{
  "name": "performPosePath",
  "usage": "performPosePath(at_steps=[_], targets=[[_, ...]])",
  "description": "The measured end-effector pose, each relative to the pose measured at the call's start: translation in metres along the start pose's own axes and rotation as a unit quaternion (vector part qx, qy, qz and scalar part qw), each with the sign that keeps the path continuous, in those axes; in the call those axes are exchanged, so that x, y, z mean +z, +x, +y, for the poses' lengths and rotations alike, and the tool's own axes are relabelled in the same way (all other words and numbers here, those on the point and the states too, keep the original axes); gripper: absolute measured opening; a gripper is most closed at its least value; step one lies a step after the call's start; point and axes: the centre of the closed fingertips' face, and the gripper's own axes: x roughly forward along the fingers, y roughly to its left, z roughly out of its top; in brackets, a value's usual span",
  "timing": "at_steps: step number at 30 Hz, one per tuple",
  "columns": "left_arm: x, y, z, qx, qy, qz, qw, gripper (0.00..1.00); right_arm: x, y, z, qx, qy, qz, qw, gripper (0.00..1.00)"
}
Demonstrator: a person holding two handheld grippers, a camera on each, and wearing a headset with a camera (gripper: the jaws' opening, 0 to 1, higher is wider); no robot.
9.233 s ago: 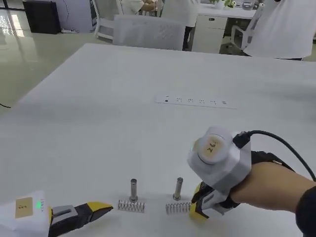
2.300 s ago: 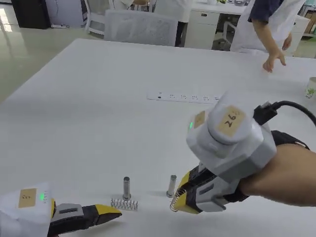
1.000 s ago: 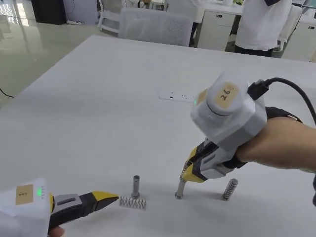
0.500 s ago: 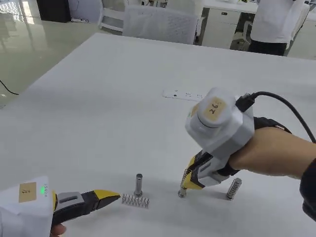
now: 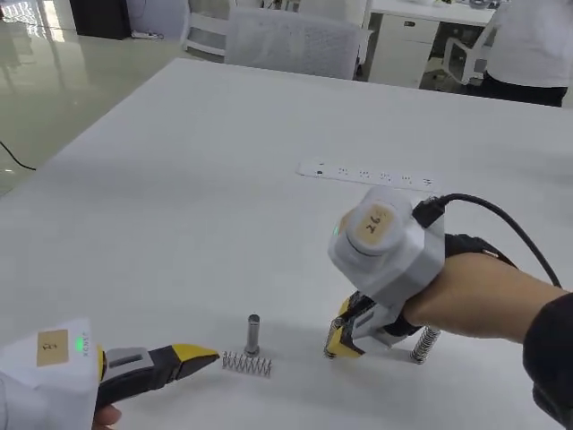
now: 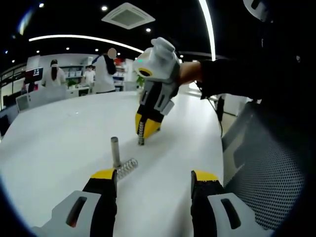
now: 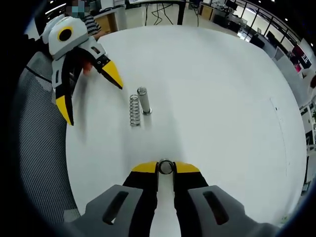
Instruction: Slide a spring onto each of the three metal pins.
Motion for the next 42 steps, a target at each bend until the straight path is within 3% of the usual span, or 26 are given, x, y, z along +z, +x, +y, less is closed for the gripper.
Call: performPosePath(at_steps=[15, 26, 31, 38, 42], targets=[[0.0, 0.001, 0.0, -0.002, 0.004, 0.002, 1.0, 0.55, -0.012, -0.003, 0.003, -0.003, 0.007, 0.009, 0.9999, 0.11], [-0.001, 0.001, -0.002, -0.003, 0.008, 0.005, 0.9999, 0.55, -0.02, -0.004, 0.025, 0.008, 0.007, 0.021, 0.9997, 0.09], [-0.001, 0.001, -0.002, -0.004, 0.01, 0.006, 0.9999, 0.55, -0.015, -0.007, 0.034, 0.015, 0.008, 0.014, 0.9998, 0.09], [-0.001, 0.0, -0.003, -0.004, 0.014, 0.008, 0.9999, 0.54, 0.007, -0.006, 0.056, 0.036, -0.002, -0.008, 0.9993, 0.09], [-0.001, 0.0, -0.003, -0.004, 0.016, 0.008, 0.9998, 0.54, 0.019, -0.003, 0.061, 0.037, -0.016, -0.014, 0.9991, 0.09]])
